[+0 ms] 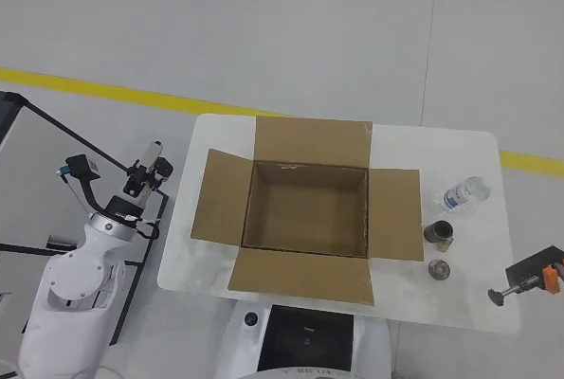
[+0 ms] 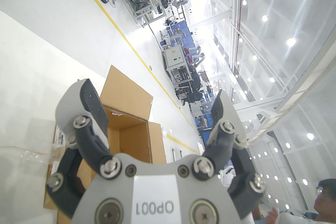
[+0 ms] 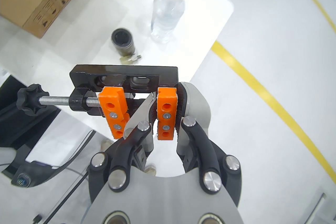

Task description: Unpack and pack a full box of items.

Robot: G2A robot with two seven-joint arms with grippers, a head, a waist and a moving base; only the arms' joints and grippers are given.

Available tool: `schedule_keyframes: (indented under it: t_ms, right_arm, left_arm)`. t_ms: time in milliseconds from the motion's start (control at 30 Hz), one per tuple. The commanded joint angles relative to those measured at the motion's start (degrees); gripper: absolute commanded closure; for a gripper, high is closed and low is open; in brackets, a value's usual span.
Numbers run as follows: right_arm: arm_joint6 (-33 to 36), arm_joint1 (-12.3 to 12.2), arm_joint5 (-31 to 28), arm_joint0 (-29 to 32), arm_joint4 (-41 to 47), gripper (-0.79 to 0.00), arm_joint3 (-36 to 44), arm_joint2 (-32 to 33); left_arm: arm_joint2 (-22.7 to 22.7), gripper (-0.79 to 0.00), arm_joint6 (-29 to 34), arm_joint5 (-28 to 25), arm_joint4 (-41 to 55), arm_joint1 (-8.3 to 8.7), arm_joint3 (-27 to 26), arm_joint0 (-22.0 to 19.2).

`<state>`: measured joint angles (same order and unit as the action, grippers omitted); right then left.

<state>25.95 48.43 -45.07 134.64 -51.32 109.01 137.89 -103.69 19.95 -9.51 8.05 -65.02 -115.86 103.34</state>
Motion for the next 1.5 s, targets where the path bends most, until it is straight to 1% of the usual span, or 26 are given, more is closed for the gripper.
schedule_keyframes:
  t_ms: [0, 200, 500, 633, 800, 900, 1167, 1467]
  right_arm:
    - [1.1, -0.1, 0.5, -0.6, -3.0, 0.0, -0.7, -2.9]
    - [4.4, -0.8, 1.0, -5.4, -9.5, 0.0, -3.5, -11.0]
    - [10.3, -1.7, 0.9, -12.1, -14.6, 0.0, -5.9, -17.4]
    - [12.0, -2.3, -1.4, -16.2, -17.8, 0.0, -7.2, -20.0]
    - [11.8, -3.1, -3.7, -22.1, -21.6, 0.0, -10.9, -22.4]
    - [11.3, -3.2, -4.4, -24.9, -22.8, 0.0, -13.6, -25.1]
    - [10.0, -3.0, -2.7, -30.2, -24.7, 0.0, -18.7, -32.5]
    - [9.9, -2.8, -1.9, -35.5, -26.5, 0.0, -22.9, -38.4]
  left_arm:
    - [0.0, -0.785, 0.0, 0.0, 0.0, 0.0, 0.0, 0.0]
    - [0.0, -0.785, 0.0, 0.0, 0.0, 0.0, 0.0, 0.0]
    - [0.0, -0.785, 0.0, 0.0, 0.0, 0.0, 0.0, 0.0]
    - [0.0, -0.785, 0.0, 0.0, 0.0, 0.0, 0.0, 0.0]
    - [0.0, -0.785, 0.0, 0.0, 0.0, 0.0, 0.0, 0.0]
    - [0.0, -0.785, 0.0, 0.0, 0.0, 0.0, 0.0, 0.0]
    - [0.0, -0.785, 0.0, 0.0, 0.0, 0.0, 0.0, 0.0]
    - [0.0, -0.785, 0.0, 0.0, 0.0, 0.0, 0.0, 0.0]
